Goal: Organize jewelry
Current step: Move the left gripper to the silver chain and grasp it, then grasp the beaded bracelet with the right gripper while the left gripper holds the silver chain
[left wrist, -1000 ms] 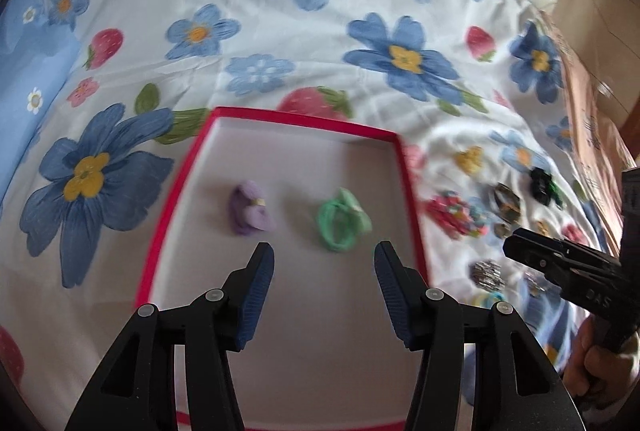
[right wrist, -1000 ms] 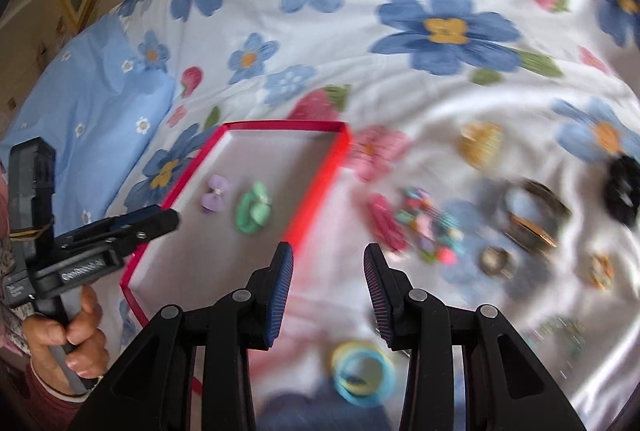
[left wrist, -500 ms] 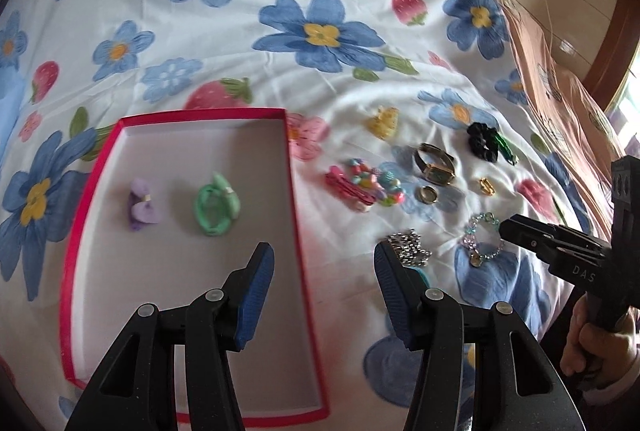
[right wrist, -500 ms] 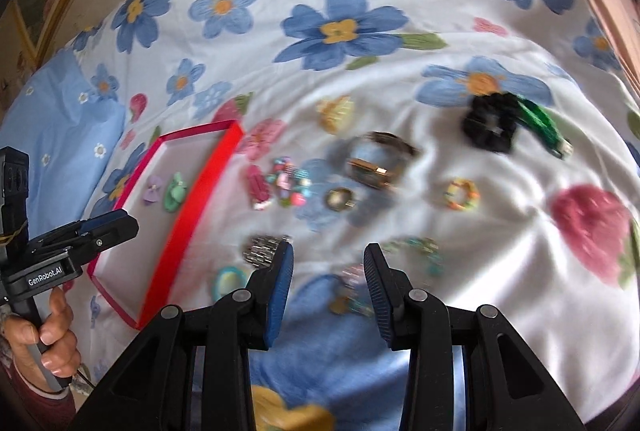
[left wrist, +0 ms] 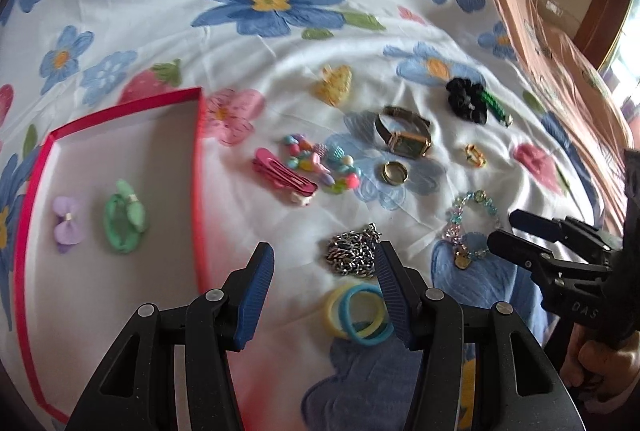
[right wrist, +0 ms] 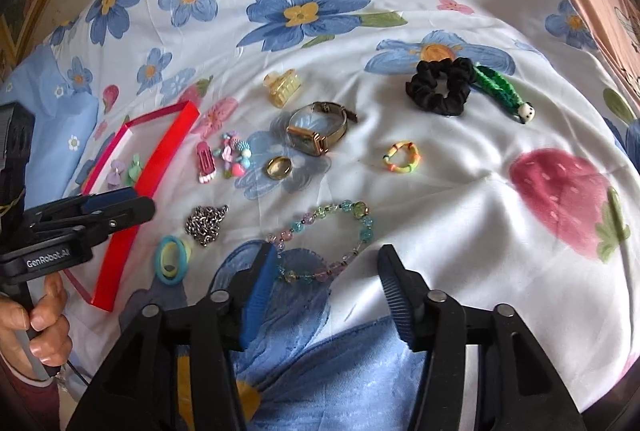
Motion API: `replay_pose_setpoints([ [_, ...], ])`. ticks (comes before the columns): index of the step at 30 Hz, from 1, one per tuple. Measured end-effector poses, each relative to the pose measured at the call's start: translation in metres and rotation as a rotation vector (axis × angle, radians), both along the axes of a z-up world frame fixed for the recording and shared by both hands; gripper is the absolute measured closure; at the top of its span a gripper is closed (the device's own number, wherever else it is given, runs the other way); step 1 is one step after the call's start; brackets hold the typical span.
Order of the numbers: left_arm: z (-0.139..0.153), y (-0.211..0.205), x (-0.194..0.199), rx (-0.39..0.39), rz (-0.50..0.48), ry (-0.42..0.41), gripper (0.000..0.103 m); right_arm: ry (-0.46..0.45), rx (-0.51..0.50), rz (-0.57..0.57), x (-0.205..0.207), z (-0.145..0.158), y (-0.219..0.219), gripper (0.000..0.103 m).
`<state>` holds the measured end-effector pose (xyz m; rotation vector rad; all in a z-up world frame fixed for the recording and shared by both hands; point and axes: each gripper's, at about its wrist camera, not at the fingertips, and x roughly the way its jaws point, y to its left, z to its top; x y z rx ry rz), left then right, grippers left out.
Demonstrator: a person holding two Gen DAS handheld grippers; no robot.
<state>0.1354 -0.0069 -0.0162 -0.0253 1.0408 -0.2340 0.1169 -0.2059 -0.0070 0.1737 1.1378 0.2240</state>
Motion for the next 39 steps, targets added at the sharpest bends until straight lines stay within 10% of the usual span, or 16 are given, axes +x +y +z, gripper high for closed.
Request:
replay_pose_setpoints([
  [7, -0.031, -0.027, 0.025, 0.044, -0.052, 0.066, 0.054, 0.003, -0.039, 0.012, 0.008, -0.011, 0.003, 0.045],
  [12, -0.041, -0.039, 0.028, 0.046, -0.096, 0.065, 0.082, 0.004, -0.064, 0.029, 0.008, -0.021, 0.007, 0.049],
  [17, -0.040, -0.037, 0.025, 0.012, -0.110, 0.045, 0.091, -0.006, -0.089, 0.018, 0.010, -0.022, 0.002, 0.096],
  [39, 0.045, 0.024, -0.038, -0.113, -0.057, -0.150, 0.093, -0.132, 0.076, 0.042, 0.015, 0.047, 0.023, 0.096],
])
